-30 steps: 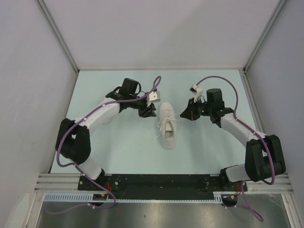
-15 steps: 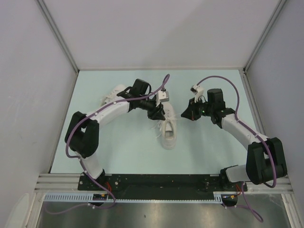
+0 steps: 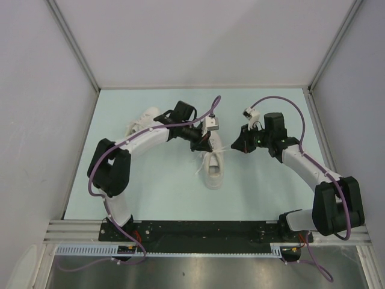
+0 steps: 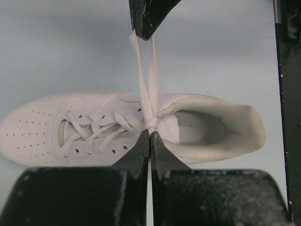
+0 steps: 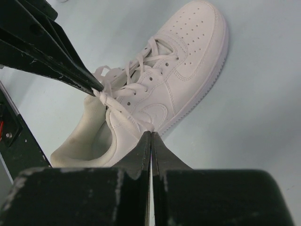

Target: Tie the shoes

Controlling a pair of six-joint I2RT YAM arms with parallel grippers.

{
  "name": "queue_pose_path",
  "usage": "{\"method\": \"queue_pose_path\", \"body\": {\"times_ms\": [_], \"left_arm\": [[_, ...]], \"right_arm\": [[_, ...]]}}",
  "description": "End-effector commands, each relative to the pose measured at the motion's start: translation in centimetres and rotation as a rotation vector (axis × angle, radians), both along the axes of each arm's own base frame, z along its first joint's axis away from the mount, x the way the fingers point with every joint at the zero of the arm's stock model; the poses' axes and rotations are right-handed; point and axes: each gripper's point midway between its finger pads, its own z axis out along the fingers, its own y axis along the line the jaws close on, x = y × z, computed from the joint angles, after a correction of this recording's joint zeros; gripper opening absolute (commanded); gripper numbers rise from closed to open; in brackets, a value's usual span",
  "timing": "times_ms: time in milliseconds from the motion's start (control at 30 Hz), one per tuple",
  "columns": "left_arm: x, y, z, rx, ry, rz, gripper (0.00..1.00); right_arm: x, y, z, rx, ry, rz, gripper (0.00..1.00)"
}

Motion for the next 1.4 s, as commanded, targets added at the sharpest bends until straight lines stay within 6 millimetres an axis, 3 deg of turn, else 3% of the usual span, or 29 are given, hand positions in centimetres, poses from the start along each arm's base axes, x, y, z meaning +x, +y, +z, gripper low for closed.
{"method": "queue_pose_path", "body": {"times_ms": [0,267,833,1067,1167,1300,1333,1367], "left_arm": [[0.0,0.9,1.7,-0.005,-0.031,-0.015,0.00],[0.5,3.6,1.5,0.042,-0.043,0.007,0.00],[0.5,5.5,-1.4,0.105,-0.067,-0.001,0.00],[1.2,6.1,-2.6,0.133,-0.064,0.020,0.00],[1.4,6.3,-3.1,0.134,-0.074,0.030,0.00],[1.4,5.2,-1.9,0.105,-0.091,0.027,0.01],[1.4,5.0,-1.4,0.095,-0.095,0.024,0.04],[1.4,4.5,-0.4,0.077,-0.110,0.022,0.17]], "right_arm": [[1.0,-1.2,1.9,-0.034,-0.088,-0.028,0.00],[1.2,-2.9,0.1,-0.111,-0.076,-0.039,0.00],[1.6,-6.0,-3.8,-0.240,-0.068,-0.050,0.00],[1.4,-6.7,-6.5,-0.282,-0.039,-0.054,0.00],[1.4,-6.1,-6.6,-0.258,-0.032,-0.045,0.00],[1.2,-3.3,-4.5,-0.177,-0.074,0.003,0.00],[1.2,-2.5,-3.8,-0.156,-0.086,0.015,0.00],[1.3,-2.1,-2.8,-0.136,-0.096,0.021,0.00]]}}
